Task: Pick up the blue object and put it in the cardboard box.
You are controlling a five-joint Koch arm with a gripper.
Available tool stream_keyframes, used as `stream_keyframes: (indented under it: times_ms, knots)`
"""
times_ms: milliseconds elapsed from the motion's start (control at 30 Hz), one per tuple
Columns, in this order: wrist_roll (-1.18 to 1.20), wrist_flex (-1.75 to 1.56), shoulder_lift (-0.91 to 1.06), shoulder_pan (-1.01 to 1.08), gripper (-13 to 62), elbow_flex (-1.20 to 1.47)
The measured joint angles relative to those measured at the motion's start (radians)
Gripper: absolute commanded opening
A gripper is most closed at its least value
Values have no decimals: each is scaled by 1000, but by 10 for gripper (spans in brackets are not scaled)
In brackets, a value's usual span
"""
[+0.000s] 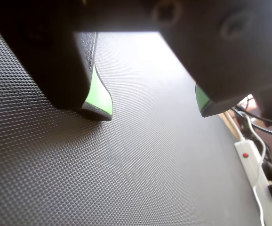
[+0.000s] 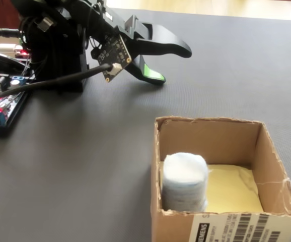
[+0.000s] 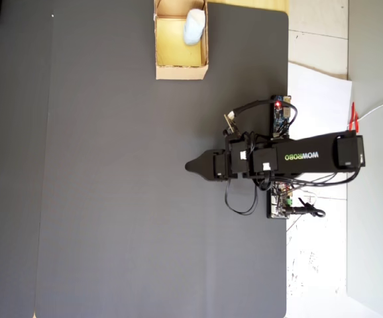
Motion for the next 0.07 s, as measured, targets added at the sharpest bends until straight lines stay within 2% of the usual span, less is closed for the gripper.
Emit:
stream_keyframes:
  times_ms: [67]
  knots:
    - [0,-2,-2,0,347,0]
